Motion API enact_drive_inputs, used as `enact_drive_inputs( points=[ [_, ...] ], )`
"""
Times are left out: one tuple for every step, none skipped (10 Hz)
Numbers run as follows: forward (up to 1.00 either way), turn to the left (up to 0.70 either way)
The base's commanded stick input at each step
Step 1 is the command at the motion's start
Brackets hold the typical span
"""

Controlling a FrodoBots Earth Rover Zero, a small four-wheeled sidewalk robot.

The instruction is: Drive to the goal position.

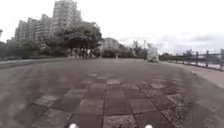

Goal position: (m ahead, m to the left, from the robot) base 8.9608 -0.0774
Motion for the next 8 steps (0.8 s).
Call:
enact_drive_inputs(
  points=[
    [0.84,0.00],
    [0.84,0.00],
    [0.84,0.00],
    [0.84,0.00],
    [0.84,0.00],
    [0.84,0.00],
    [0.84,0.00],
    [0.84,0.00]
  ],
)
